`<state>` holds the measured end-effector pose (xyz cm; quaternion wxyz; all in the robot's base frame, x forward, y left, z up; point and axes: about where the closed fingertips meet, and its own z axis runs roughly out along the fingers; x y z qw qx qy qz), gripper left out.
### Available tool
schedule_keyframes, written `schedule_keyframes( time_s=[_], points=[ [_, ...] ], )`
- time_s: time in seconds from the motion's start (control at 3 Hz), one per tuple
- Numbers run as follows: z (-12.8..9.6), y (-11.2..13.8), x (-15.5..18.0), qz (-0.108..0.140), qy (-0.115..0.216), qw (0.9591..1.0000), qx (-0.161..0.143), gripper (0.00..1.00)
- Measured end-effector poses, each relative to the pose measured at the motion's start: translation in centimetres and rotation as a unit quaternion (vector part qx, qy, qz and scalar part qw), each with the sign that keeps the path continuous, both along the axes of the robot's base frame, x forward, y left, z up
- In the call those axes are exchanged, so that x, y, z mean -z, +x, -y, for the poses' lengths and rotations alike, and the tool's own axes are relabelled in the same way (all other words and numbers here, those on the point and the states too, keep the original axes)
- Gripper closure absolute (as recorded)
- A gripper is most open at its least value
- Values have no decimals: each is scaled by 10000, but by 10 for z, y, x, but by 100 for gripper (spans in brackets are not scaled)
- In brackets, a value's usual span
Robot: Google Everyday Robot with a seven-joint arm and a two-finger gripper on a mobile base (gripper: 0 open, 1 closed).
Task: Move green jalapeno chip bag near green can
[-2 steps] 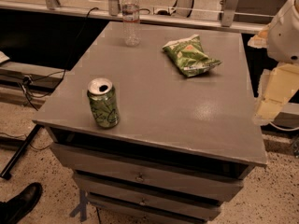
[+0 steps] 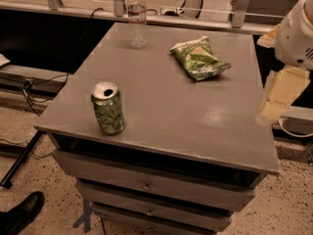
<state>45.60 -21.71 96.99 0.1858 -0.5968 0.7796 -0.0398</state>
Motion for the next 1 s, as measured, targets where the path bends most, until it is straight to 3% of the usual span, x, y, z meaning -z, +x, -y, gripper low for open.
schedule_keyframes(
  time_s=[0.33, 0.67, 1.0],
  points=[
    [-3, 53, 21, 432, 463, 9980, 90, 0],
    [-9, 114, 48, 716, 1081, 9912, 263, 0],
    [-19, 167, 72, 874, 1608, 9816, 547, 0]
  ],
)
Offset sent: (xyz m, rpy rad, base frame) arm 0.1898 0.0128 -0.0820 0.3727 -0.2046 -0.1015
